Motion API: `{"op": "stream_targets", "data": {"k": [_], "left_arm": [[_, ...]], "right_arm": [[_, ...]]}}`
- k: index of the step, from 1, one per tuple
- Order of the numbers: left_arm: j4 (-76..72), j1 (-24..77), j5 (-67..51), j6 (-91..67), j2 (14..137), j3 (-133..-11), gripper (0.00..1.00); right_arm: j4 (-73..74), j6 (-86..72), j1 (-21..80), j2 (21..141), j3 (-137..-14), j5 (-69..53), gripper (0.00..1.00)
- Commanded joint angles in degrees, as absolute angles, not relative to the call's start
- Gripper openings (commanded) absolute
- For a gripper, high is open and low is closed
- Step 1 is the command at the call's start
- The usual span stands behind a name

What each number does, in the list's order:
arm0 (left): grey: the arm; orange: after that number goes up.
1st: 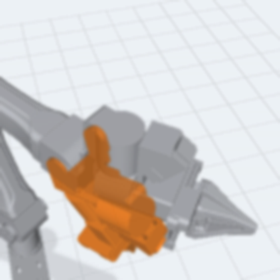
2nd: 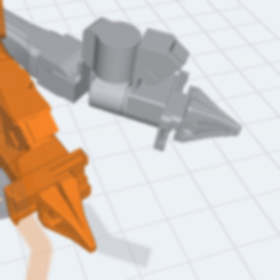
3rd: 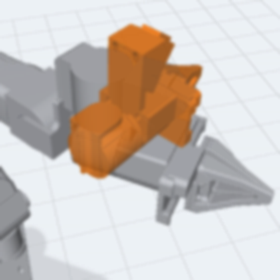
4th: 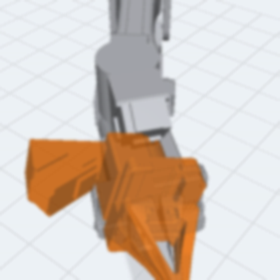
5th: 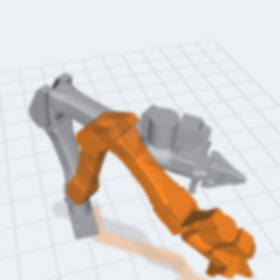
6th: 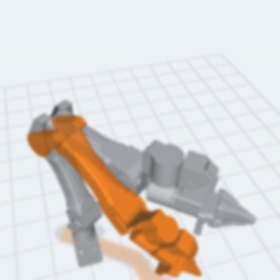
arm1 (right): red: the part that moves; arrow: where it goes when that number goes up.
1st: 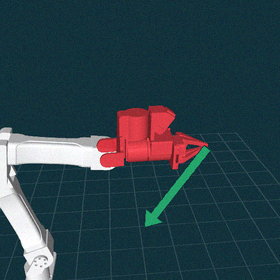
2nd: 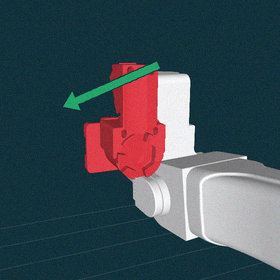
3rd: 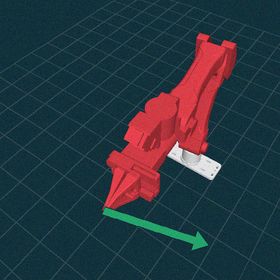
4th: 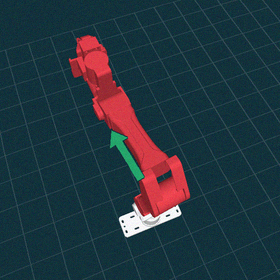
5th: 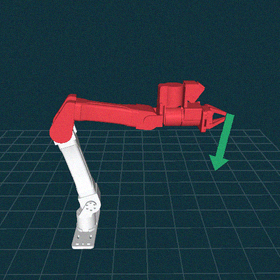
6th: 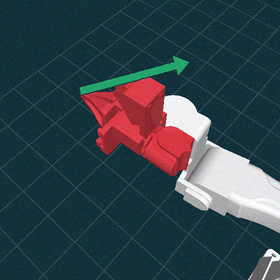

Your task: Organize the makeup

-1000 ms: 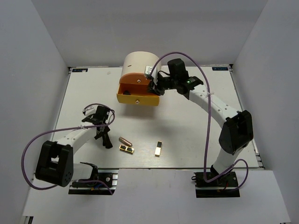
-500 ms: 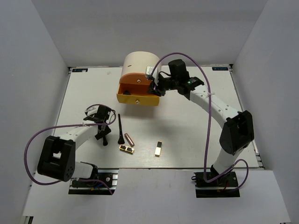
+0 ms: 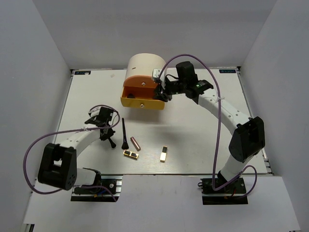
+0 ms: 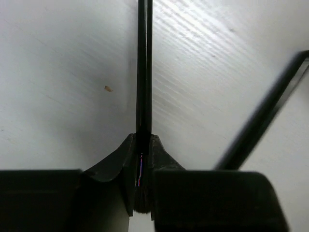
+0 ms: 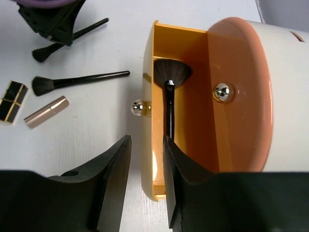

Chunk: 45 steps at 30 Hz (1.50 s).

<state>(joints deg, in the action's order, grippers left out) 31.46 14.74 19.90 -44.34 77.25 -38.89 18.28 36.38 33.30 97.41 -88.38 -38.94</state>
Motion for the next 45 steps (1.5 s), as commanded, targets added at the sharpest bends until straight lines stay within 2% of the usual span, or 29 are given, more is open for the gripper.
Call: {"op": "stream_targets", "data": {"k": [1, 5, 9, 13, 16, 22, 30, 35, 42, 45], "left_arm": [[33.1, 14.5, 19.6, -42.8, 67.0, -41.9, 0.03], [31.1, 14.5, 19.6, -40.9, 55.5, -44.4, 0.0], [23.6, 14.5, 15.0, -39.5, 49.8, -46.7, 0.0], [18.6, 16.2, 7.3, -42.6, 54.4, -50.9, 0.0], [12.8, 16.2, 3.7, -49.6, 58.1, -51.7, 0.0], [6.4, 16.8, 1.8, -64.1, 65.0, -55.1, 0.0], [16.0, 19.5, 5.9, -78.9, 71.1, -66.9, 0.0], [22.8, 22.7, 6.8, -90.0, 73.7, -69.0, 0.0], [31.4, 26.5, 10.6, -94.7, 81.6, -79.2, 0.0], [30.5, 28.0, 11.2, -96.1, 83.8, -80.6, 0.0]], "right_arm": [[19.9, 35.9, 32.7, 94.4, -88.4, -43.8, 0.39], [20.0, 35.4, 32.0, 94.4, -88.2, -44.6, 0.39], [20.0, 35.0, 31.5, 94.5, -88.2, -44.7, 0.39], [18.3, 31.8, 31.0, 94.4, -88.1, -42.8, 0.36], [15.9, 28.1, 30.7, 93.9, -88.0, -39.1, 0.3], [12.7, 22.2, 28.7, 92.4, -87.8, -33.1, 0.21], [11.5, 19.3, 26.4, 91.3, -87.7, -31.1, 0.2], [11.2, 18.2, 25.5, 91.3, -87.9, -31.1, 0.2], [11.0, 17.8, 24.8, 91.2, -88.0, -31.2, 0.2], [11.0, 17.8, 24.5, 91.0, -87.8, -31.2, 0.2]]}}
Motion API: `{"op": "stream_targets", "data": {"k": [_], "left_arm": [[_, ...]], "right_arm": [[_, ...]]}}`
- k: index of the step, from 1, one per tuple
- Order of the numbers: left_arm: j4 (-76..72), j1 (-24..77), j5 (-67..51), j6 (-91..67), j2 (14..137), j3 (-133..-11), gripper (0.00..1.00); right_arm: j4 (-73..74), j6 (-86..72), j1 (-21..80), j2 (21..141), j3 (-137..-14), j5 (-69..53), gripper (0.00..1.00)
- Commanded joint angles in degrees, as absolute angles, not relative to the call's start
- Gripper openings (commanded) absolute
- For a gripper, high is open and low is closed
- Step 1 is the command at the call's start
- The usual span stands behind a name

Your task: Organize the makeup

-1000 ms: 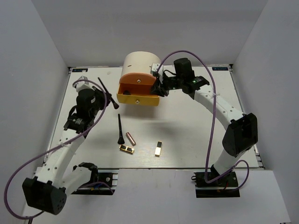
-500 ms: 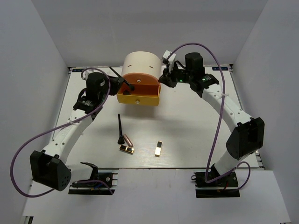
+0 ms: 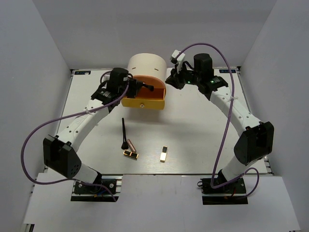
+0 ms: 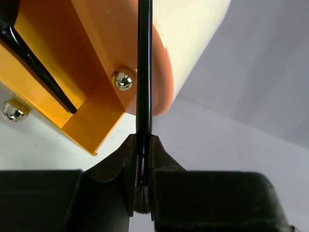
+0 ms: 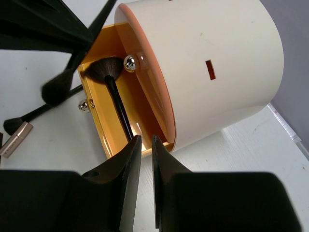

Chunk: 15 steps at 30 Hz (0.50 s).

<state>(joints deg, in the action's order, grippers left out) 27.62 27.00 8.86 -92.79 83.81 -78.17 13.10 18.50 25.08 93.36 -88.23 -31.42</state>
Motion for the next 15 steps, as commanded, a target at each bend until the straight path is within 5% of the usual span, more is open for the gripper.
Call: {"op": "stream_targets", "data": {"k": [1, 15], "left_arm": [[30.3, 28.7, 11.4, -96.8, 84.5, -80.9, 0.02], [31.7, 31.0, 15.6, -98.7, 87.4, -80.9, 0.25]], "right_arm": [[11.0, 17.8, 24.3, 90.9, -87.6, -31.1, 0.21], [10.8, 17.4, 23.4, 90.4, -87.0, -31.8, 0.21]]}}
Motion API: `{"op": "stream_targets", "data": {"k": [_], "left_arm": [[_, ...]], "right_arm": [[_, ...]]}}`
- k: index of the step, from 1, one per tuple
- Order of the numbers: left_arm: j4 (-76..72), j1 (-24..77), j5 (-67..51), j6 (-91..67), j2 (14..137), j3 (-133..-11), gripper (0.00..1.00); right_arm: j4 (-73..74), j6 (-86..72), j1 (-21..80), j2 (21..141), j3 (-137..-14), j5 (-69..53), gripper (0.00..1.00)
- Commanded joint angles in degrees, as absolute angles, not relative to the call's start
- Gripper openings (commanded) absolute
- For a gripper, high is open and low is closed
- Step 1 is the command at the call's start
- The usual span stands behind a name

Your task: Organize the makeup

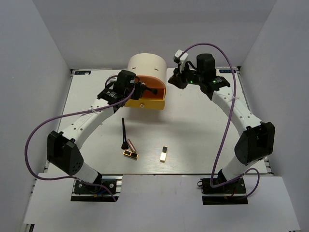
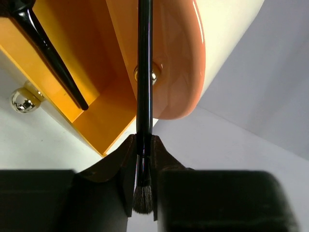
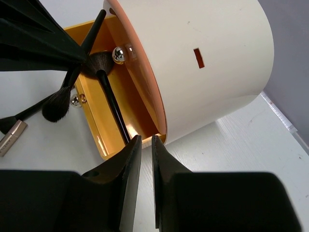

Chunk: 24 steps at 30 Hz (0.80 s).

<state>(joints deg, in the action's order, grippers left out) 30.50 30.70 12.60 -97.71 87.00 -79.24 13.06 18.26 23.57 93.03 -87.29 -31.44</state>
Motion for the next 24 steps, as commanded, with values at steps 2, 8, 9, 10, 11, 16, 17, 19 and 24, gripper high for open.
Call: {"op": "stream_targets", "data": {"k": [2, 8, 9, 10, 11, 16, 17, 19, 24], "left_arm": [[31.8, 31.0, 16.4, -98.7, 87.6, -80.8, 0.3], [30.0, 31.0, 17.1, -98.6, 88.0, -79.5, 0.41], [29.6, 31.0, 17.1, -98.5, 87.9, -79.4, 0.42], [29.4, 31.0, 17.0, -98.6, 88.1, -79.4, 0.42], [28.8, 31.0, 16.9, -98.5, 88.2, -79.4, 0.42], [23.8, 31.0, 16.2, -95.8, 85.8, -79.4, 0.25], [22.5, 31.0, 16.2, -92.1, 84.9, -79.1, 0.16], [18.2, 30.2, 16.0, -84.3, 81.5, -77.3, 0.08], [8.3, 29.5, 15.9, -59.6, 67.9, -67.3, 0.0]], "right_arm": [[10.8, 17.5, 23.3, 90.3, -86.7, -31.9, 0.21], [11.0, 17.4, 23.1, 90.0, -86.4, -32.5, 0.21], [10.8, 17.4, 23.3, 89.9, -86.3, -32.6, 0.21], [10.9, 17.5, 23.3, 89.9, -86.3, -32.7, 0.22], [11.0, 17.5, 23.3, 90.0, -86.5, -33.0, 0.22], [12.8, 18.9, 22.9, 89.7, -86.8, -41.1, 0.24], [13.8, 20.0, 22.9, 89.7, -87.0, -44.4, 0.25], [20.3, 28.6, 23.1, 90.2, -88.4, -56.7, 0.29], [49.4, 77.0, 24.3, 94.2, -92.8, -72.5, 0.44]]}}
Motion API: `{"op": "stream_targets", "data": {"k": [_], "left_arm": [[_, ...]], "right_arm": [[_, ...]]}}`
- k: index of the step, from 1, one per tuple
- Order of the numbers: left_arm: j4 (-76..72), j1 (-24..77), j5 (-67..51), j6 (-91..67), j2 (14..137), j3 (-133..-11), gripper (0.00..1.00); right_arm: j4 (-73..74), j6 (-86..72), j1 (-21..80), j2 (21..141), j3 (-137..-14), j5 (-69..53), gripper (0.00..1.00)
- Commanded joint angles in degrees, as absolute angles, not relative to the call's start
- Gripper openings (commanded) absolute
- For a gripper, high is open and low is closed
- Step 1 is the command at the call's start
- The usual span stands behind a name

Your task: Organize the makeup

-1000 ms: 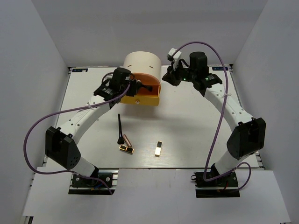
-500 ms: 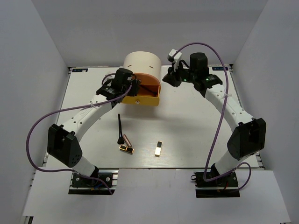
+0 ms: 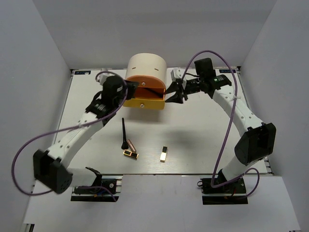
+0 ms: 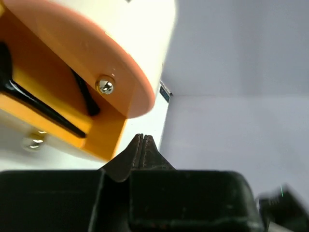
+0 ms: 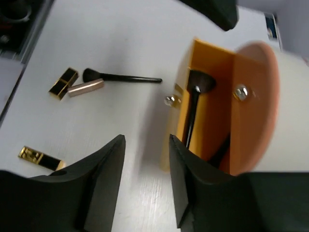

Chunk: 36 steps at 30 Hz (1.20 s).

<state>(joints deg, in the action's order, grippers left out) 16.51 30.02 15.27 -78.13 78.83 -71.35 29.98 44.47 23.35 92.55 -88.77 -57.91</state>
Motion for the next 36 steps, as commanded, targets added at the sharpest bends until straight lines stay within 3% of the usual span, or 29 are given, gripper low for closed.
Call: {"op": "stream_targets", "data": {"k": [1, 2, 3, 4, 7, 12, 16, 22, 36], "left_arm": [[6.7, 29.5, 16.0, -54.3, 65.1, -62.7, 0.0], [8.2, 29.5, 17.4, -52.9, 59.7, -61.5, 0.07], [11.1, 29.5, 19.5, -52.6, 57.2, -60.7, 0.2], [18.0, 29.5, 23.7, -52.6, 55.1, -60.2, 0.48], [30.9, 29.5, 30.0, -52.8, 48.1, -59.7, 0.73], [42.9, 29.5, 33.4, -52.8, 40.1, -59.2, 0.79], [50.2, 29.5, 36.0, -54.3, 38.0, -60.7, 0.8], [53.2, 29.5, 35.8, -56.5, 32.1, -57.9, 0.8], [59.7, 30.1, 35.2, -58.8, 27.0, -59.2, 0.8]], "right_arm": [[54.5, 81.6, 24.7, 94.9, -93.1, -72.5, 0.49], [56.1, 85.1, 25.7, 96.1, -93.3, -71.9, 0.51], [56.9, 87.7, 26.4, 96.6, -93.8, -70.9, 0.52], [57.0, 90.6, 28.0, 97.0, -94.3, -68.6, 0.56], [53.0, 91.7, 34.6, 98.6, -93.8, -62.3, 0.59], [43.7, 92.6, 42.6, 104.4, -93.4, -51.7, 0.58], [43.3, 97.0, 48.6, 111.5, -97.9, -45.2, 0.49], [31.9, 96.3, 54.2, 119.7, -98.4, -35.7, 0.48], [35.4, 105.9, 58.4, 132.5, -107.9, -28.4, 0.48]]}}
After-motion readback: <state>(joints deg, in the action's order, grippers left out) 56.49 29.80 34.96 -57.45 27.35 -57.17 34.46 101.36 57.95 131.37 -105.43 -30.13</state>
